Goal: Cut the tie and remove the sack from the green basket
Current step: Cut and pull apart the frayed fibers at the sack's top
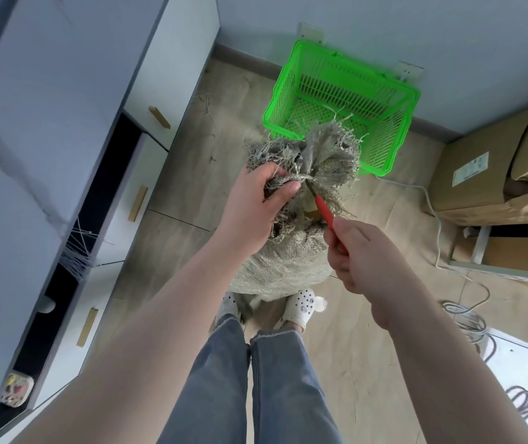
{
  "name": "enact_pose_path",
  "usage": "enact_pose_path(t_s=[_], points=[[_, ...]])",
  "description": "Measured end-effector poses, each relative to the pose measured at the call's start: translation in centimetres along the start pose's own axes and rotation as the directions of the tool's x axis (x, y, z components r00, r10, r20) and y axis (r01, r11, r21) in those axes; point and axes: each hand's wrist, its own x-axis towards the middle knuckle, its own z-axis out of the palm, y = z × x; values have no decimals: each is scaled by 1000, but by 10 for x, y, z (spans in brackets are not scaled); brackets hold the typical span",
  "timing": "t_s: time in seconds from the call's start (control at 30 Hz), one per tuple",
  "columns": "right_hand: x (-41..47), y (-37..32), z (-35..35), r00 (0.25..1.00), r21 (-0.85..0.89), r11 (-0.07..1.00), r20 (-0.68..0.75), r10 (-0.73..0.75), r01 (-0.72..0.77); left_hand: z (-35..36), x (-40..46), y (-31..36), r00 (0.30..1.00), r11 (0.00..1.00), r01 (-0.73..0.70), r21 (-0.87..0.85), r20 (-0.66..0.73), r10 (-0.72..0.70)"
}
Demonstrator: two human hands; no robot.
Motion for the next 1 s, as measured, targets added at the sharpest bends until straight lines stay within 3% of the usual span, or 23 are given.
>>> enact_pose_path(t_s=[0.37,0.5,0.6,0.73,0.87,1.0], points=[[-1,-1,7,999,121,992,-8,-40,41,2,-4,-2,997,995,-71,-71,6,72],[0,-3,13,999,273,961,19,-45,38,3,-3,-3,995,978,-90,-190,34,98],[0,-3,15,996,438,899,75,-53,15,6,-4,-5,997,929,-14,-369,63,40],[2,1,20,992,518,854,74,-103,50,17,-4,-3,990,811,129,-570,113,-78],[7,2,23,993,508,857,18,-114,89,26,-8,10,966,779,219,-587,245,-87],[10,-3,21,992,527,842,-25,-125,119,30,-1,9,977,815,192,-547,184,-107]])
